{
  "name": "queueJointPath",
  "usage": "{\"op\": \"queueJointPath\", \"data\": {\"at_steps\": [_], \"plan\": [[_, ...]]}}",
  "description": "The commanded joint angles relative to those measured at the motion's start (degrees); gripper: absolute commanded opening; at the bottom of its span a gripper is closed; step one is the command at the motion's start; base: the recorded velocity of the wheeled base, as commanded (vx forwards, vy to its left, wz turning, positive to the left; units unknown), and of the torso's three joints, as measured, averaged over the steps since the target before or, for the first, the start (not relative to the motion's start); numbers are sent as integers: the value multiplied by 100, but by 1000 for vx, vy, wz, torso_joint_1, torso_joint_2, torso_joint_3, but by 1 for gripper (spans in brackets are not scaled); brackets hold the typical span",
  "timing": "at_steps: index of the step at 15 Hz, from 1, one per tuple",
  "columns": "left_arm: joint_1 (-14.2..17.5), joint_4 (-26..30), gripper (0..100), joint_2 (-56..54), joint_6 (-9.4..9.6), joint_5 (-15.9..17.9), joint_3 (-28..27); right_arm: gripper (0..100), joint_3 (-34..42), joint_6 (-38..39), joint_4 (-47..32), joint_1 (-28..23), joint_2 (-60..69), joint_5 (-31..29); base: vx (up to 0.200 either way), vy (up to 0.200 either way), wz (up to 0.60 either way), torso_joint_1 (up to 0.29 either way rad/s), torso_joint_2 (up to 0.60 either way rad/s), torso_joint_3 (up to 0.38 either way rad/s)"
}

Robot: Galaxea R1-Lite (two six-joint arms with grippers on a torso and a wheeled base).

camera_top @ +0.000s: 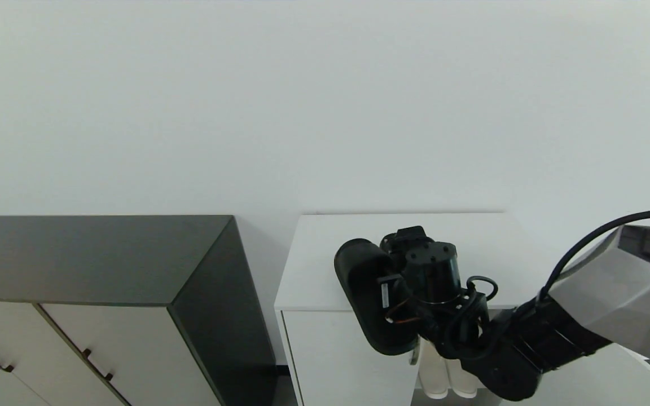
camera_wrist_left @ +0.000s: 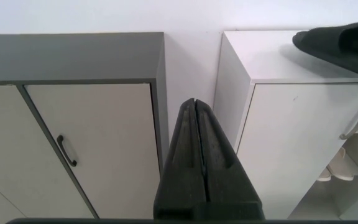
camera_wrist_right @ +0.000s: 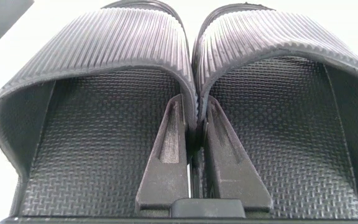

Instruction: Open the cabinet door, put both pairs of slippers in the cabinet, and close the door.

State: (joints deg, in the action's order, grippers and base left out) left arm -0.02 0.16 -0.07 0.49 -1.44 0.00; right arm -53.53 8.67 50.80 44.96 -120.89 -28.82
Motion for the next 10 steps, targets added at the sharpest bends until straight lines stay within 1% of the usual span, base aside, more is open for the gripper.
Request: {"op": "queueJointPath", "data": {"at_steps": [1, 5, 10], "plan": [[2, 2, 0, 7, 4, -6, 0, 0, 264, 3, 97, 197, 347, -1, 0, 0, 0, 0, 0, 0], [2, 2, 0, 7, -14, 3, 0, 0, 361, 21, 115, 250, 321, -10, 0, 0, 0, 0, 0, 0], [-6, 2, 0, 7, -22, 12, 0, 0, 369, 21, 246, 250, 251, -10, -200, 0, 0, 0, 2, 3]]}}
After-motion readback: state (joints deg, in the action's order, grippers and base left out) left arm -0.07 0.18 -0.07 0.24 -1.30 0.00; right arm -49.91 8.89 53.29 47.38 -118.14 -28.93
